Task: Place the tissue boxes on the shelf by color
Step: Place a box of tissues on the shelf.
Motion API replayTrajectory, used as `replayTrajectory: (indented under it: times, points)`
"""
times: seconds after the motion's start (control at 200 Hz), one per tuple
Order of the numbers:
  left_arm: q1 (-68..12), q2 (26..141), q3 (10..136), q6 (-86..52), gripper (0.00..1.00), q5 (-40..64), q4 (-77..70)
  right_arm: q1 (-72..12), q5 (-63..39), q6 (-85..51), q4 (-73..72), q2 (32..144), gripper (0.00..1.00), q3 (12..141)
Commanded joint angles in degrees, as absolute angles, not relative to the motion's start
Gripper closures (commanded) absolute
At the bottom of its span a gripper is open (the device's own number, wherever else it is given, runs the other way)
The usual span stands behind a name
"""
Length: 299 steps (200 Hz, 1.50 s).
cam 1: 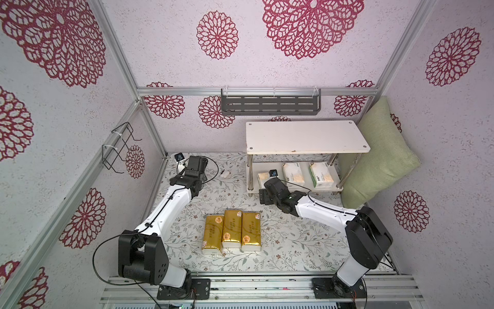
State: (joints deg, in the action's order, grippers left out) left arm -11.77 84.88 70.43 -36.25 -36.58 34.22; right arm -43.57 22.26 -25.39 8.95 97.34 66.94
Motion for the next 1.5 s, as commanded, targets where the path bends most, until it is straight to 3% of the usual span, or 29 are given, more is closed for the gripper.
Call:
replayTrajectory:
  times: [0.0, 0.74, 1.491]
  points:
    - [-12.5, 83.6, 71.0, -36.1, 0.03, -36.8, 34.5, -42.1, 23.5, -24.1, 7.3, 99.2, 0.11, 71.0]
    - [-12.6, 82.4, 70.7, -35.4, 0.03, -36.6, 34.7, -38.3, 22.9, -25.9, 7.2, 111.4, 0.11, 83.3]
    - [-12.5, 81.9, 69.3, -35.8, 0.03, -36.7, 34.5, -38.0, 21.1, -27.9, 7.8, 114.8, 0.09, 86.5]
